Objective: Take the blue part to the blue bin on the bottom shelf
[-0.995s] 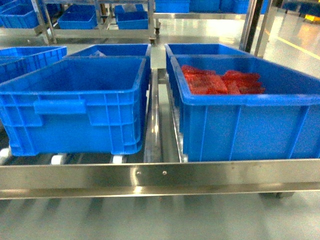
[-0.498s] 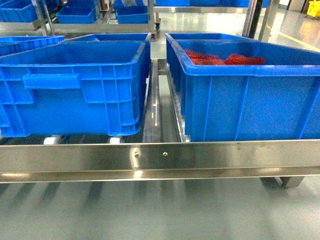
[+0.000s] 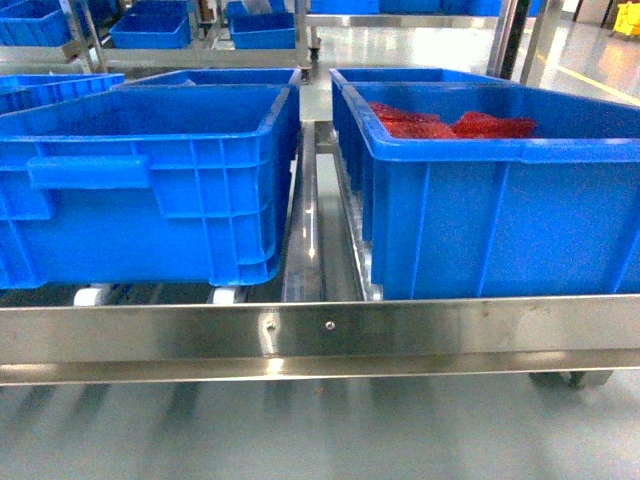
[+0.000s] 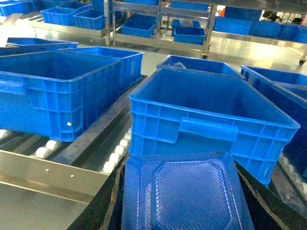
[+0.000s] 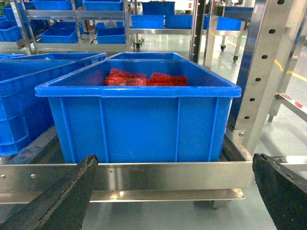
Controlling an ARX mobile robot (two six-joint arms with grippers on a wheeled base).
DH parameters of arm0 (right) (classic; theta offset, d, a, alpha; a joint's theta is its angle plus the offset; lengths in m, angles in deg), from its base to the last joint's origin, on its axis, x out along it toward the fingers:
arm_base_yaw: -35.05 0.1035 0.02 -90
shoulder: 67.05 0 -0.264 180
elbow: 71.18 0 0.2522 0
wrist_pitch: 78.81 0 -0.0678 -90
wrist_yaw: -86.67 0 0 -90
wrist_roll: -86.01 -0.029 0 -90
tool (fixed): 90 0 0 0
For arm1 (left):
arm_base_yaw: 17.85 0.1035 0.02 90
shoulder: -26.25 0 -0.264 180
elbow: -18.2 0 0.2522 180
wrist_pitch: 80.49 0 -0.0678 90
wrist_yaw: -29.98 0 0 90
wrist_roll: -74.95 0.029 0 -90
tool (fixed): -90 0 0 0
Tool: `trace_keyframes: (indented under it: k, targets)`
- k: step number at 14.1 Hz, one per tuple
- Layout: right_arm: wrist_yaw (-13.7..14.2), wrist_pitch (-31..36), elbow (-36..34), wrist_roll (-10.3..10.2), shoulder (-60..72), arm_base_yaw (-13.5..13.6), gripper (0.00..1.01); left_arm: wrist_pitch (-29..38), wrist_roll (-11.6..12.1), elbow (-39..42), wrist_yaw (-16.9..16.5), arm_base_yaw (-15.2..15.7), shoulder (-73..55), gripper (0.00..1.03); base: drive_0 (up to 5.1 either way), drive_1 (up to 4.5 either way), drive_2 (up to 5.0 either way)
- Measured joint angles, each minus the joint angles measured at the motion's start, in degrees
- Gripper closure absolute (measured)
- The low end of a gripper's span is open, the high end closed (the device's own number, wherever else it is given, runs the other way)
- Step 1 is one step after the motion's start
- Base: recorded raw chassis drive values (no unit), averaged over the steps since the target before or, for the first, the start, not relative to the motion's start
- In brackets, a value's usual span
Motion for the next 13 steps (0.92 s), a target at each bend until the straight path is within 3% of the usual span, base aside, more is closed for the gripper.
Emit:
trace_keyframes:
  k: [13]
  targets:
    - [-0.02,-0.04,0.00,0.00,0.00,0.00,0.03,-0.04,0.00,0.00,-0.04,-0.02,-0.15,0.59,0.0,4.19,-4.2]
